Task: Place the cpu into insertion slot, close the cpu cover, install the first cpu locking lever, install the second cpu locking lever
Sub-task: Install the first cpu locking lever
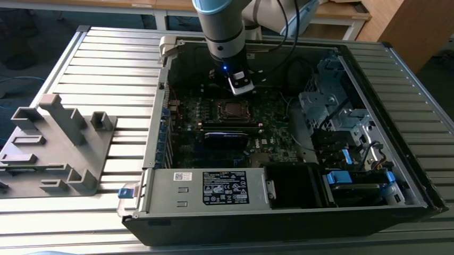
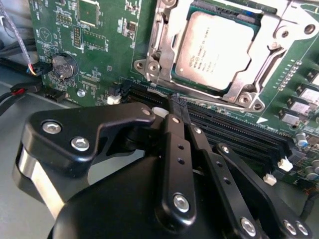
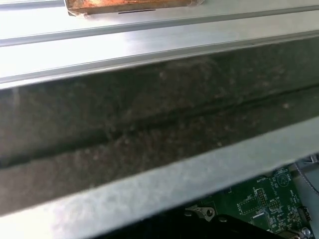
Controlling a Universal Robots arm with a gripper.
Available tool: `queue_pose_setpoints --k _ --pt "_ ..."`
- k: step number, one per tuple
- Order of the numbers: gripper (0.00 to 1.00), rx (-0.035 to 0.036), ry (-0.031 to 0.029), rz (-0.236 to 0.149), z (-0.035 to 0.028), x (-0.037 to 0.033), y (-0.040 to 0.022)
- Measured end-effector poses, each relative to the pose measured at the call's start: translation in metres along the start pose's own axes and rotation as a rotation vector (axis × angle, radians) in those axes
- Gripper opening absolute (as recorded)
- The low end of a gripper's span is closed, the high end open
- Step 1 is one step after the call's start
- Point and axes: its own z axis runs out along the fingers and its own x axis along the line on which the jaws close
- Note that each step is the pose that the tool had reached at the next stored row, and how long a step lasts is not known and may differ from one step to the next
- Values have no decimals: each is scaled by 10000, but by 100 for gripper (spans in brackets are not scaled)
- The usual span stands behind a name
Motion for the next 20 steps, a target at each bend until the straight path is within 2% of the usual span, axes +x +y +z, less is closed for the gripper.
queue_pose_setpoints --k 17,20 --pt "11 13 -8 -4 16 3 -3" --pt "11 11 -10 -4 -4 -1 2"
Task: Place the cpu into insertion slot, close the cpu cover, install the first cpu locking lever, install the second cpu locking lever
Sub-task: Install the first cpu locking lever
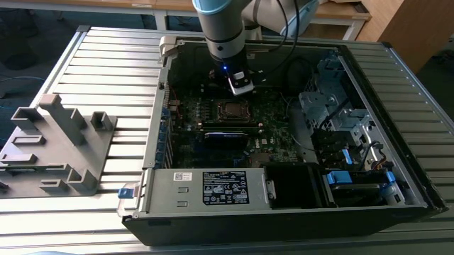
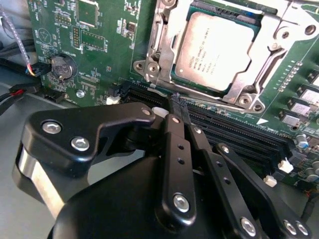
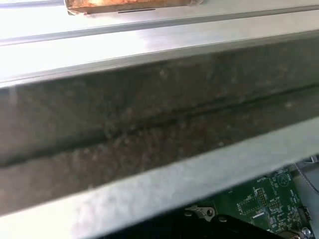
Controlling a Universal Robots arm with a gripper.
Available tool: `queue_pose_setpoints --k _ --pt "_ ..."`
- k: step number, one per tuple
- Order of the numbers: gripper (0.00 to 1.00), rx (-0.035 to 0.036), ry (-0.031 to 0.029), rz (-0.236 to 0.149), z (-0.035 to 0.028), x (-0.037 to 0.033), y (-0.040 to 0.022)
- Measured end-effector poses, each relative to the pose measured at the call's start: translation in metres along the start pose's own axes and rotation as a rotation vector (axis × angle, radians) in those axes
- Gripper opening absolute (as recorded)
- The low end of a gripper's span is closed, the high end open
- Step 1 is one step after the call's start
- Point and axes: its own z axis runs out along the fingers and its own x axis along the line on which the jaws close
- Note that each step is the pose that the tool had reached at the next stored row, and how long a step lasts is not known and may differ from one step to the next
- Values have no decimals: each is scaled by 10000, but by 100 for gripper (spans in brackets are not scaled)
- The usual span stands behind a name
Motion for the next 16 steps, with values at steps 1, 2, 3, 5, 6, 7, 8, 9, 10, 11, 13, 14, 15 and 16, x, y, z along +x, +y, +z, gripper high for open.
queue_pose_setpoints --k 1,2,3,5,6,7,8,9,10,11,13,14,15,16 --pt "11 1 1 0 -7 -1 2" --pt "11 1 1 0 -8 -2 2" --pt "11 0 0 0 -8 -2 2" --pt "11 5 1 3 -7 1 8" --pt "11 6 1 4 -5 4 16" --pt "11 2 0 5 -3 5 21" --pt "11 2 0 4 -3 5 21" --pt "11 2 1 3 -3 5 21" --pt "11 2 1 3 -3 5 21" --pt "11 4 1 3 -3 5 21" --pt "11 8 -1 2 -3 4 15" --pt "11 10 -1 -2 -4 2 10" --pt "11 14 -1 -5 -5 0 4" --pt "11 17 -2 -7 -5 0 2"
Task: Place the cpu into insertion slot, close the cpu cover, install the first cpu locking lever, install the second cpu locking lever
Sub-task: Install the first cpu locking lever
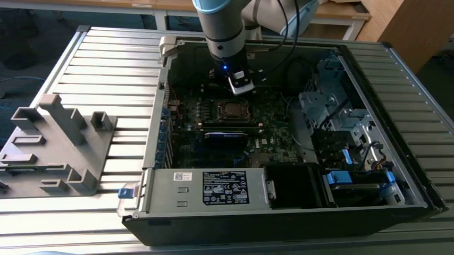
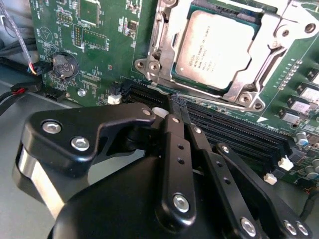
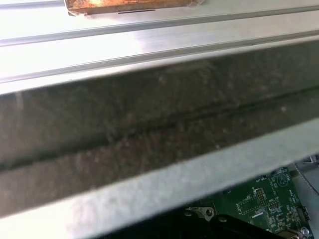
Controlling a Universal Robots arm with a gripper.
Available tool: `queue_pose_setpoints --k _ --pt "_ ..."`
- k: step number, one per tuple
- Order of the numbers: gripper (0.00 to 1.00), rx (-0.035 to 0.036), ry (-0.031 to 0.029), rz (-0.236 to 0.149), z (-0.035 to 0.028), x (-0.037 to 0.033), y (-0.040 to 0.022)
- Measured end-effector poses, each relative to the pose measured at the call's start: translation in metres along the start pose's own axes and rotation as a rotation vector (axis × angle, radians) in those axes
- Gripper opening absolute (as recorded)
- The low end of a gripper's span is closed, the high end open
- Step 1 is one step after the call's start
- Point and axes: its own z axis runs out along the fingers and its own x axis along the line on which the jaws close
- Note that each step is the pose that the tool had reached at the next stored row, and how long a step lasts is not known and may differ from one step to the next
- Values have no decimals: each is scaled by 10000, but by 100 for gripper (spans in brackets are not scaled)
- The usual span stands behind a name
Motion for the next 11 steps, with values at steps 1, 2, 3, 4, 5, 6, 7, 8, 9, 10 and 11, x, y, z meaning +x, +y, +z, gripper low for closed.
queue_pose_setpoints --k 1,2,3,4,5,6,7,8,9,10,11 --pt "11 6 -1 0 0 0 0" --pt "11 11 -2 -2 0 0 -1" --pt "11 16 -2 -5 0 0 -1" --pt "11 20 -3 -7 1 0 -1" --pt "11 22 -5 -8 3 0 -2" --pt "11 28 -8 -9 4 0 -2" --pt "11 38 -9 -11 6 0 -2" --pt "11 45 -12 -14 8 1 -3" --pt "11 63 -16 -18 16 3 -5" --pt "11 73 -17 -21 18 3 -5" --pt "11 84 -18 -24 19 4 -6"
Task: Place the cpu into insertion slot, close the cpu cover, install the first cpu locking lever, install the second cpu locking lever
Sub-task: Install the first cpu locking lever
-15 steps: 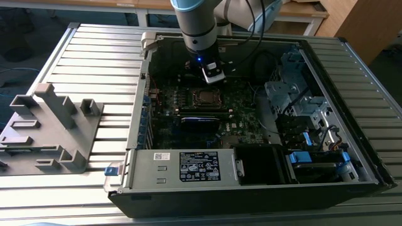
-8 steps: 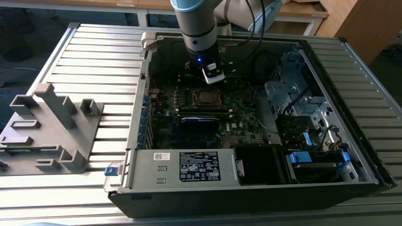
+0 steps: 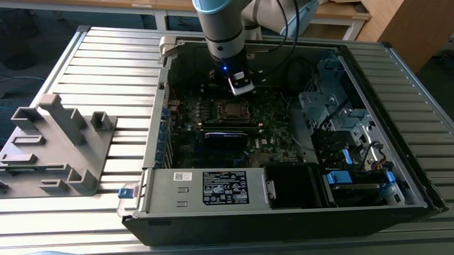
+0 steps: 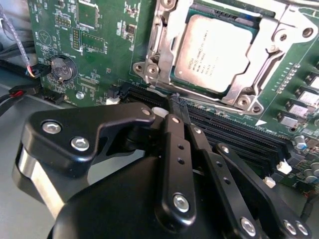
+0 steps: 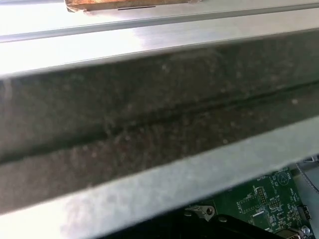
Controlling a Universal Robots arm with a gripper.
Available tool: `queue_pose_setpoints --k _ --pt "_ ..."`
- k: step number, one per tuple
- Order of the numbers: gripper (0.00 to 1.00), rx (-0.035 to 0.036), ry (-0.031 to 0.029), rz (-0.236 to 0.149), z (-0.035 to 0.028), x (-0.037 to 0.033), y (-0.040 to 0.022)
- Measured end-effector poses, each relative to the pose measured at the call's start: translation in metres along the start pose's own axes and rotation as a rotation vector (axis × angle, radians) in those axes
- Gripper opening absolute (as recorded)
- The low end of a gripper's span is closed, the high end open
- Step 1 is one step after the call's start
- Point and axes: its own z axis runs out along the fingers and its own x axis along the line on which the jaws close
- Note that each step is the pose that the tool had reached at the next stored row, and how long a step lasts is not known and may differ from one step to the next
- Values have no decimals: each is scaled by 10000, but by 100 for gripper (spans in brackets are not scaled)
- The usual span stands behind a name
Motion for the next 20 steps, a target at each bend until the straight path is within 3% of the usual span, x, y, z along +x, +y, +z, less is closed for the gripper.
queue_pose_setpoints --k 7,20 --pt "11 77 -22 -21 10 2 -3" --pt "11 101 -28 -29 15 3 -3"
